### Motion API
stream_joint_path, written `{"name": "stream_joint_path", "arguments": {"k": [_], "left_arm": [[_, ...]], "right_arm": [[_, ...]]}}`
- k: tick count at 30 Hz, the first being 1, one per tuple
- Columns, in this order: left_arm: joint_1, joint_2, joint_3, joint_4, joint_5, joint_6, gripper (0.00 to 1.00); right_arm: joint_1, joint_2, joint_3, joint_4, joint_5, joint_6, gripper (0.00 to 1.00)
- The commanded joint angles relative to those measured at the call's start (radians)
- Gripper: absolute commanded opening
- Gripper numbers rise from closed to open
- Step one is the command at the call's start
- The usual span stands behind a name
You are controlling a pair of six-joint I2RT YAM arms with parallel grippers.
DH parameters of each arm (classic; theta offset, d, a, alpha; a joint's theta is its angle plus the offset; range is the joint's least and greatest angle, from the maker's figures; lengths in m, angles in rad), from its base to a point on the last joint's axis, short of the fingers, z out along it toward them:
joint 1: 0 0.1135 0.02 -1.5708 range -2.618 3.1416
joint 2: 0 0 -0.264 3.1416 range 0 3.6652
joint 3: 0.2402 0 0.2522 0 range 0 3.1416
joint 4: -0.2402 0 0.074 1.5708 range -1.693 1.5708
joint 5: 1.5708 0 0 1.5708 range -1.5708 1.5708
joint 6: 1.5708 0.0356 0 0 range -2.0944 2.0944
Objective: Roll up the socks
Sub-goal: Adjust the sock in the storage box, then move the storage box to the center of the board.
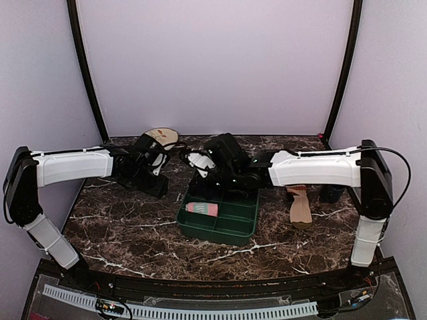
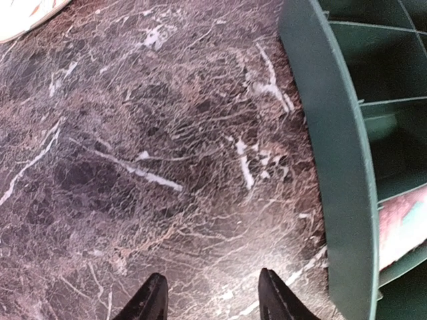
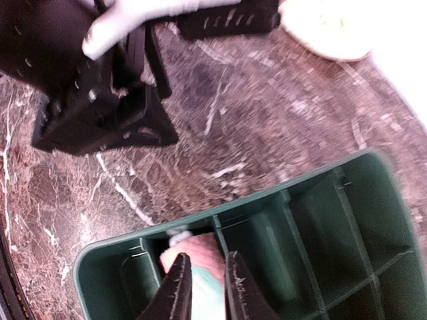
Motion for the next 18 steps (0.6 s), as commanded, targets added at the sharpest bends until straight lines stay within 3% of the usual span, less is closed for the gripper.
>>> {"name": "stream_joint_path", "arguments": {"k": [1, 8, 18], "left_arm": [[0.009, -0.022, -0.005, 0.051, 0.051, -0.047, 0.50], [0.036, 0.028, 0.002, 0.129, 0.145, -0.120, 0.50], [0.038, 0.071, 0.011, 0.204, 0.230, -0.155, 0.50]], "right_arm": [[-0.008, -0.115, -0.051, 0.021, 0.109, 0.008, 0.19], [-0.010, -0.261, -0.223, -0.024, 0.226, 0.071, 0.32], [-0.027, -0.425, -0.404, -0.097, 0.369, 0.178, 0.36]]}}
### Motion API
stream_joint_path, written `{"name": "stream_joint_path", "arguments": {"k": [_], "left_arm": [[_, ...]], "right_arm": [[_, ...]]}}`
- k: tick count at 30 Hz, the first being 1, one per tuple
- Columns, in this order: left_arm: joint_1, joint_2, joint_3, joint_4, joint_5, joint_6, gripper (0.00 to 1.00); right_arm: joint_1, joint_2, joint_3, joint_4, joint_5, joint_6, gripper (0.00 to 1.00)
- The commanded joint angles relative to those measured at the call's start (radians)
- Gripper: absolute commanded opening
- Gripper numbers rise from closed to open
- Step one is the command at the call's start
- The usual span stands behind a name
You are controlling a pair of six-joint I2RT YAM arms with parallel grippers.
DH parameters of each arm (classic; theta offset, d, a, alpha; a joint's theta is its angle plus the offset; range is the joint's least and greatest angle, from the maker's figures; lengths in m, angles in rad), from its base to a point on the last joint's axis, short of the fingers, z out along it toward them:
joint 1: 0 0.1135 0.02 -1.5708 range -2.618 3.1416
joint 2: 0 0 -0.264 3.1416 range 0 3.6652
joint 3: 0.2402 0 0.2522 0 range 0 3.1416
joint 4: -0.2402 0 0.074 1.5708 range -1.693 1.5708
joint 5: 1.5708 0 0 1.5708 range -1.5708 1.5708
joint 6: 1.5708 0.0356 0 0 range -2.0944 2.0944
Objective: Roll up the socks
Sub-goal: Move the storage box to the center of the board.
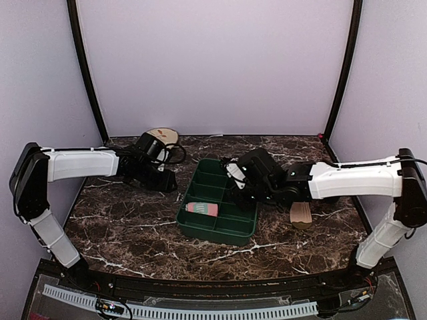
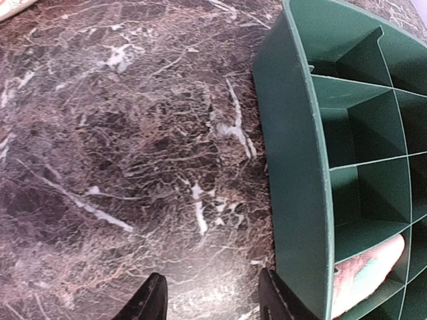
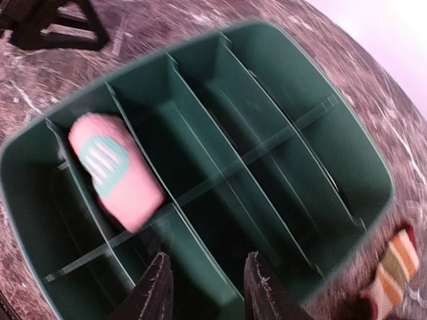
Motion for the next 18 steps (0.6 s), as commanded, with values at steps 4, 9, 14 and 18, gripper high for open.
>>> {"name": "stream_joint_path", "arguments": {"k": [4, 9, 14, 18], "left_arm": [[0.000, 0.002, -0.023, 0.060, 0.088, -0.016, 0.50], [0.001, 0.006, -0.053, 0.084, 0.124, -0.019, 0.49], [0.000, 0.019, -0.076, 0.119, 0.149, -0.033, 0.49], [0.001, 0.034, -0.081, 0.135, 0.160, -0.033, 0.49]], "right_arm": [[-0.046, -0.173, -0.113, -0.106, 0.156, 0.141, 0.37], [-0.051, -0.210, -0.185, -0.159, 0.164, 0.230, 0.37], [-0.052, -0.184, -0.246, -0.152, 0.166, 0.305, 0.37], [-0.059, -0.146, -0.256, -0.131, 0.167, 0.329, 0.37]]}}
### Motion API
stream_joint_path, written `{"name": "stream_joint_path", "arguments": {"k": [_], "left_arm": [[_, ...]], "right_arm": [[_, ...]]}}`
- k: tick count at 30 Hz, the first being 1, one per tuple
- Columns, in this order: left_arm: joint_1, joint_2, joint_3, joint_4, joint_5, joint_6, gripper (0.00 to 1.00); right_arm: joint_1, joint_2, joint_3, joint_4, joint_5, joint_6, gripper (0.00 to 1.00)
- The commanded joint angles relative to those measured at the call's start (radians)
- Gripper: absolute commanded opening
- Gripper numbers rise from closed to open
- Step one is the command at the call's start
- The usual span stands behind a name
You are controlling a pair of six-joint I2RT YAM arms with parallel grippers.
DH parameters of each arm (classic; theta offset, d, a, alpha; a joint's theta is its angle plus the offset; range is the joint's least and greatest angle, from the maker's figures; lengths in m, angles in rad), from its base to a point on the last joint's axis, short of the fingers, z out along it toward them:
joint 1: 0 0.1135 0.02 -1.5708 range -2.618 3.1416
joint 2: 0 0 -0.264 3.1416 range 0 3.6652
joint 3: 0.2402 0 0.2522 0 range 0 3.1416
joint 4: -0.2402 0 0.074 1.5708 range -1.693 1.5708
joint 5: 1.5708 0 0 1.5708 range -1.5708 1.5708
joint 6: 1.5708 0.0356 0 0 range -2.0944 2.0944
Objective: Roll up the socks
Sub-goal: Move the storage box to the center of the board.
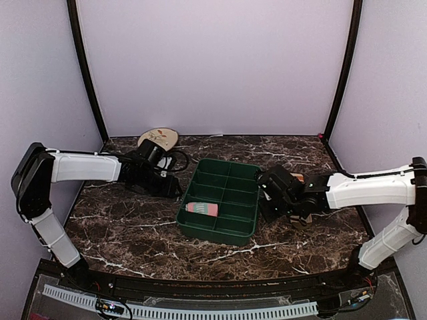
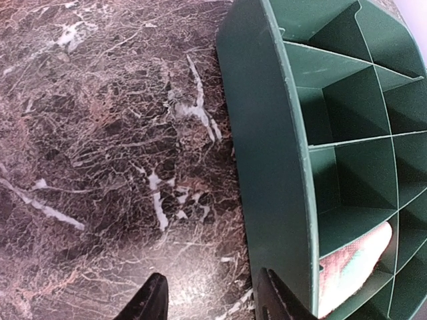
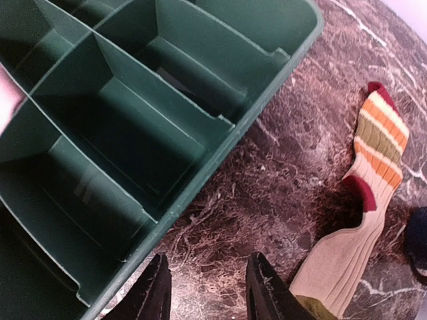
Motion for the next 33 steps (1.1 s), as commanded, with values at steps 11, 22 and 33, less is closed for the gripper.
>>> {"name": "stream_joint_path", "arguments": {"k": [11, 22, 33], "left_arm": [[0.001, 0.075, 0.022, 0.059, 0.052, 0.008, 0.48], [0.131, -0.013, 0.052, -0.018, -0.217, -0.022, 0.51], [0.286, -0.095, 0.164, -0.063, -0.388, 0.056, 0.53]], "right_arm": [[-0.051, 0.220, 0.087, 0.105, -0.097, -0.018, 0.37], [-0.085, 0.444, 0.360, 0.120, -0.207, -0.134, 0.37], [-0.097, 0.678, 0.671, 0.083, -0.290, -0.200, 0.37]]}}
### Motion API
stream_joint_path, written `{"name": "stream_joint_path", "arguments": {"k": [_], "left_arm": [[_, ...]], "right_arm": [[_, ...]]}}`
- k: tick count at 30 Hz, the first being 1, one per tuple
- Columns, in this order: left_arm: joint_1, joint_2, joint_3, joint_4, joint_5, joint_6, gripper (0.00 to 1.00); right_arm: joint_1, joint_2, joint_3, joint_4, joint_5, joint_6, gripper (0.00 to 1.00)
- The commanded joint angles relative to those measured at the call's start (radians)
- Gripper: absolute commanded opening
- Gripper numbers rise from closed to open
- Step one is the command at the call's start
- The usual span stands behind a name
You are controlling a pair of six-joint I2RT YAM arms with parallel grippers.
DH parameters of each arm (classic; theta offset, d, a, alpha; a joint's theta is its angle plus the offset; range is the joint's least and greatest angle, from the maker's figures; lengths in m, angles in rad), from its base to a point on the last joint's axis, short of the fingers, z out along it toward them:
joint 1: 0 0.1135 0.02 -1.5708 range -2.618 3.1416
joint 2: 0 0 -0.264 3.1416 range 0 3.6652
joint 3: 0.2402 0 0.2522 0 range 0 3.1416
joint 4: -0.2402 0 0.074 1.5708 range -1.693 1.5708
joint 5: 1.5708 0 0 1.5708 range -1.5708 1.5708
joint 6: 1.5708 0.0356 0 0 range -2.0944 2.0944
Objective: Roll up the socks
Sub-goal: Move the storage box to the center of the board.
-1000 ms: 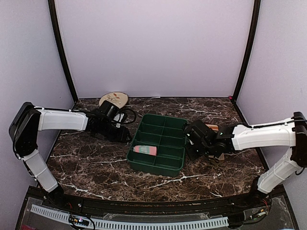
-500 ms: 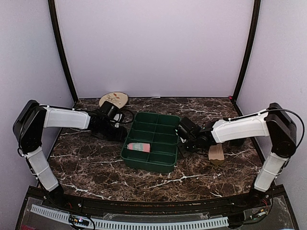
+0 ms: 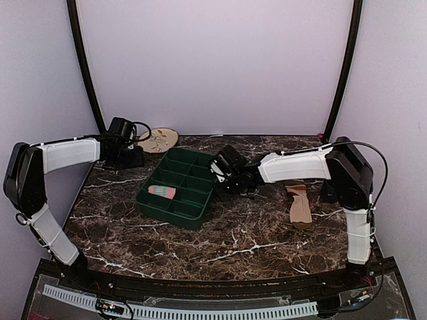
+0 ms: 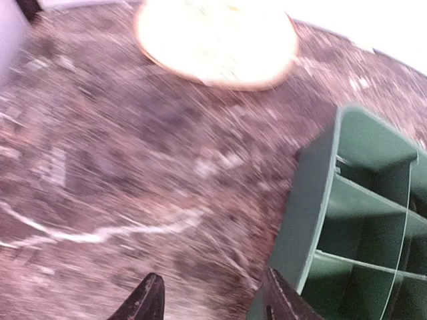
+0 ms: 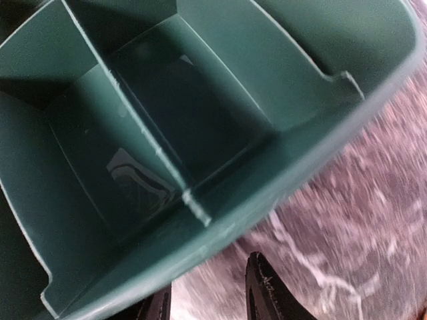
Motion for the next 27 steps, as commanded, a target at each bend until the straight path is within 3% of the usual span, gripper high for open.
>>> {"name": "stream_joint_path", "arguments": {"k": [1, 5, 9, 14, 19, 27], "left_arm": [[0.005, -0.079, 0.069, -0.040, -0.092, 0.060, 0.53], [0.001, -0.122, 0.090, 0.008, -0.048, 0.061, 0.53], [-0.065, -0.144, 0.108, 0.123, 0.050, 0.114, 0.54], [-0.213, -0.054, 0.221, 0.092, 0.131, 0.207, 0.54], [-0.365, 0.015, 0.228, 0.126, 0.222, 0.230, 0.54], [-0.575, 0.164, 0.309, 0.113, 0.273, 0.279, 0.54]], "right_arm": [[-0.016, 0.043, 0.085, 0.023, -0.043, -0.027, 0.37], [-0.050, 0.020, 0.085, 0.042, -0.058, -0.024, 0.38], [-0.074, -0.060, 0.052, 0.009, 0.024, -0.039, 0.39], [-0.121, -0.270, -0.147, 0.002, 0.158, 0.007, 0.46], [-0.173, -0.434, -0.325, -0.067, 0.268, 0.068, 0.46], [-0.199, -0.727, -0.554, -0.270, 0.236, 0.143, 0.51]]}}
